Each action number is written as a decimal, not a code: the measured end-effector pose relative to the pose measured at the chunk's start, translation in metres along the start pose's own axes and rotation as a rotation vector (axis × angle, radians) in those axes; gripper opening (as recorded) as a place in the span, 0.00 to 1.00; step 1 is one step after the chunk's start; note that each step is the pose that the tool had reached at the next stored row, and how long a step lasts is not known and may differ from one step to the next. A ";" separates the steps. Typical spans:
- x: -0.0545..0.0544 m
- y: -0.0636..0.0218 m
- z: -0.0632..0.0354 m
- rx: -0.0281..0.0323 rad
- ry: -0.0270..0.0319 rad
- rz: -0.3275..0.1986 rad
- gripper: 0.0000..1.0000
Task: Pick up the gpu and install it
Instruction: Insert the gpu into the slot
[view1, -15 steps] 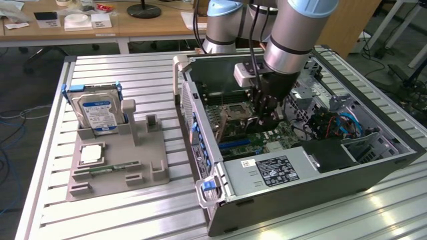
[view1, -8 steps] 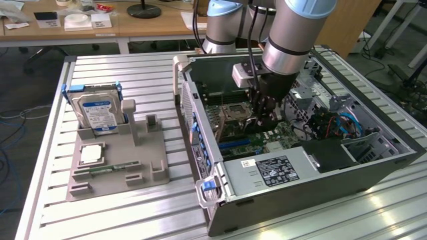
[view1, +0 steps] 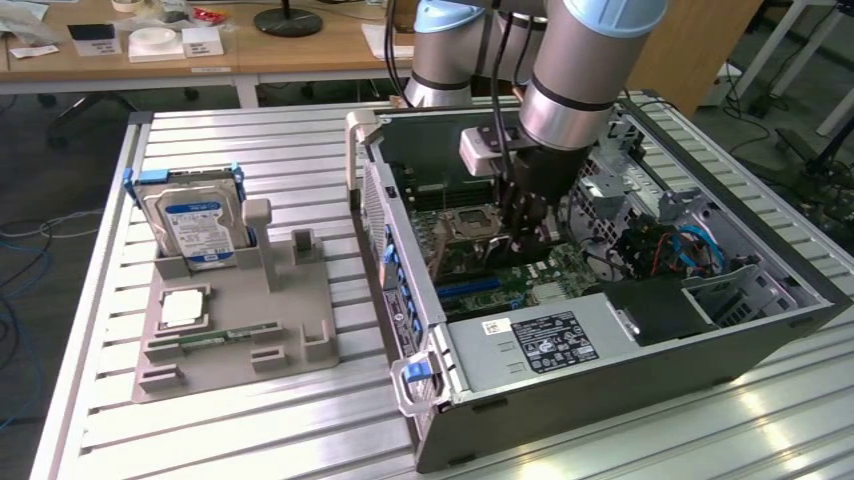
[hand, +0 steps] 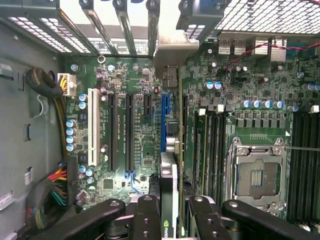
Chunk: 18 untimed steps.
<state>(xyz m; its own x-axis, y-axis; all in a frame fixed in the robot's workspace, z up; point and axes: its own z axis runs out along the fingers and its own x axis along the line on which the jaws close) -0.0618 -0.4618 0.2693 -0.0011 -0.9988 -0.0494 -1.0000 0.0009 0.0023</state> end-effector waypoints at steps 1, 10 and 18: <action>0.000 0.0001 0.0000 0.0000 0.0000 0.000 0.27; 0.002 0.0013 -0.0001 -0.0001 0.0001 0.000 0.27; 0.003 0.0067 0.0002 0.0000 0.0001 0.000 0.27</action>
<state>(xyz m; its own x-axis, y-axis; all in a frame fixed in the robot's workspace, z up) -0.0685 -0.4649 0.2690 -0.0010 -0.9988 -0.0493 -1.0000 0.0009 0.0023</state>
